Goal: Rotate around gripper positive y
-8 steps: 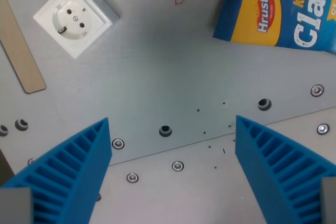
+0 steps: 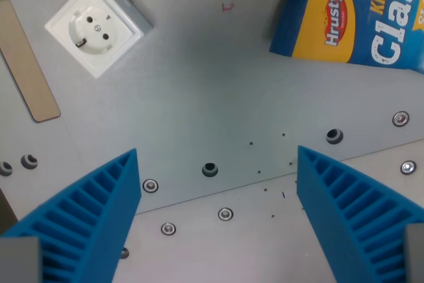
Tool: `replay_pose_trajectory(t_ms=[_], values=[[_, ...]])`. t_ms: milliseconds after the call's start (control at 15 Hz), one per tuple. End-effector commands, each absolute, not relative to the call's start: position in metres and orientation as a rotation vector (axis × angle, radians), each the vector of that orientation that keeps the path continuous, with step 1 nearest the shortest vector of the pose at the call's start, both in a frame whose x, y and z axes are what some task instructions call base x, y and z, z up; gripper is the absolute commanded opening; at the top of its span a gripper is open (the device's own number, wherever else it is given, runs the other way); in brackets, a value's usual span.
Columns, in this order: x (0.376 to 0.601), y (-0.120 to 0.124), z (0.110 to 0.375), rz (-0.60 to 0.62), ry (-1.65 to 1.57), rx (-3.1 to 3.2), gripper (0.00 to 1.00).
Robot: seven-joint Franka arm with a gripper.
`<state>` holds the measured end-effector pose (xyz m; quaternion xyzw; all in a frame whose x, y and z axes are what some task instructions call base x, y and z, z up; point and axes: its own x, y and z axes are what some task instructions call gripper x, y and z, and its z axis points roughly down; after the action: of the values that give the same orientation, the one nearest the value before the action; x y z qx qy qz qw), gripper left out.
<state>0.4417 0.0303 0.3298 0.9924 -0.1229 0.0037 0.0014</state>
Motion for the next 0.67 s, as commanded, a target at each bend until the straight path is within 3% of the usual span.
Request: replay_pose_trajectory(t_ms=[67,667], values=[[0.4388,0.0303,0.3312,0.187,-0.384,3.094,1.0],[0.4388,0.0303,0.3312,0.37,-0.38,3.063,1.0]])
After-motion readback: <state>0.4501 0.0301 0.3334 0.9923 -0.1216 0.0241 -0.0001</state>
